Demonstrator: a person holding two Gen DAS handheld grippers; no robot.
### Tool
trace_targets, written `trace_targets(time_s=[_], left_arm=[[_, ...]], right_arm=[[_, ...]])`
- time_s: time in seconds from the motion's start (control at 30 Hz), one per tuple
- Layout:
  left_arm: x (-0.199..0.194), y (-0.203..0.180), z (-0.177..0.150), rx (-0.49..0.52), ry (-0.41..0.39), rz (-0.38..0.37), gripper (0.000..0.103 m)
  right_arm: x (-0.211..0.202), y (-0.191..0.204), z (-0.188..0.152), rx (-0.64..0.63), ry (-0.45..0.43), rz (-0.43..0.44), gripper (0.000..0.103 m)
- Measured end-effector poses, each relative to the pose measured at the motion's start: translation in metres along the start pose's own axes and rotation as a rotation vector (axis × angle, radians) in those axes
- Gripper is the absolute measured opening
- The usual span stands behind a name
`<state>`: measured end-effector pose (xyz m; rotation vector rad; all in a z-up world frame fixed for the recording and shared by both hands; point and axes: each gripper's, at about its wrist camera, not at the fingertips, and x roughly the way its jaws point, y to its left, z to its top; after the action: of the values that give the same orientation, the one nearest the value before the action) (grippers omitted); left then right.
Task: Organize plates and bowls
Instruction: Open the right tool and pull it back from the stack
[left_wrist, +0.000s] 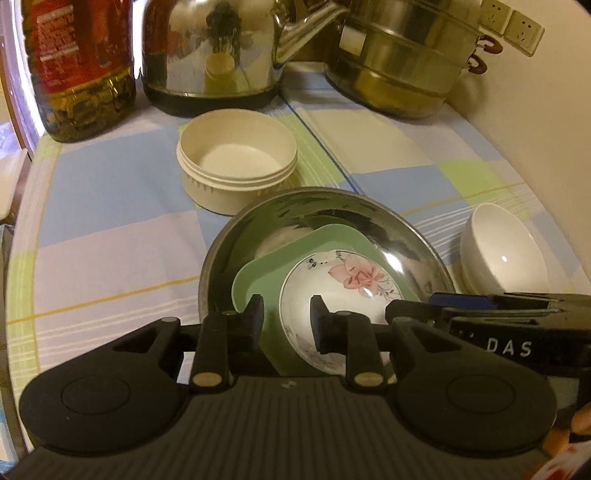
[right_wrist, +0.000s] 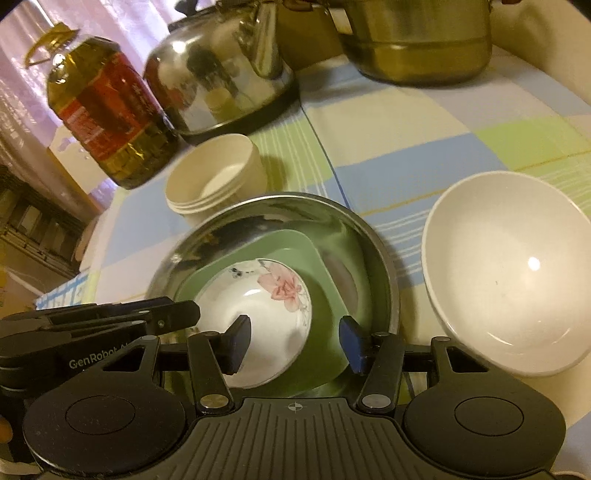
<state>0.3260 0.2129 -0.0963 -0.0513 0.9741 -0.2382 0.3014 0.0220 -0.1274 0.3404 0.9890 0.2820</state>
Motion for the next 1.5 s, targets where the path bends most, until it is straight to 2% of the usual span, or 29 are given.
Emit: trace_targets(time_s=[0.17, 0.3, 0.47, 0.67, 0.93, 1.5], left_arm=[[-0.029, -0.004, -0.009, -0.004, -0.033, 0.014, 0.027], [-0.055, -0.012, -0.020, 0.015, -0.065, 0.058, 0.040], [-0.085, -0.025, -0.038, 0.017, -0.073, 0.091, 0.042], [-0.121, -0.041, -0.067, -0.010, -0.089, 0.115, 0.047], [-0.162, -0.067, -0.104, -0.069, -0.107, 0.122, 0.047], [-0.201, -0.138, -0.169, -0.130, -0.104, 0.175, 0.047]], right_arm=[[-0.025, 0.002, -0.006, -0.013, -0.027, 0.028, 0.058], [-0.046, 0.007, -0.012, -0.043, -0.039, 0.022, 0.059], [-0.072, 0.014, -0.026, -0.111, -0.047, -0.003, 0.059], [-0.105, 0.013, -0.049, -0.143, -0.031, 0.037, 0.059], [-0.146, 0.001, -0.076, -0.147, 0.010, 0.141, 0.059], [-0.201, -0.028, -0.137, -0.285, 0.100, 0.148, 0.059]])
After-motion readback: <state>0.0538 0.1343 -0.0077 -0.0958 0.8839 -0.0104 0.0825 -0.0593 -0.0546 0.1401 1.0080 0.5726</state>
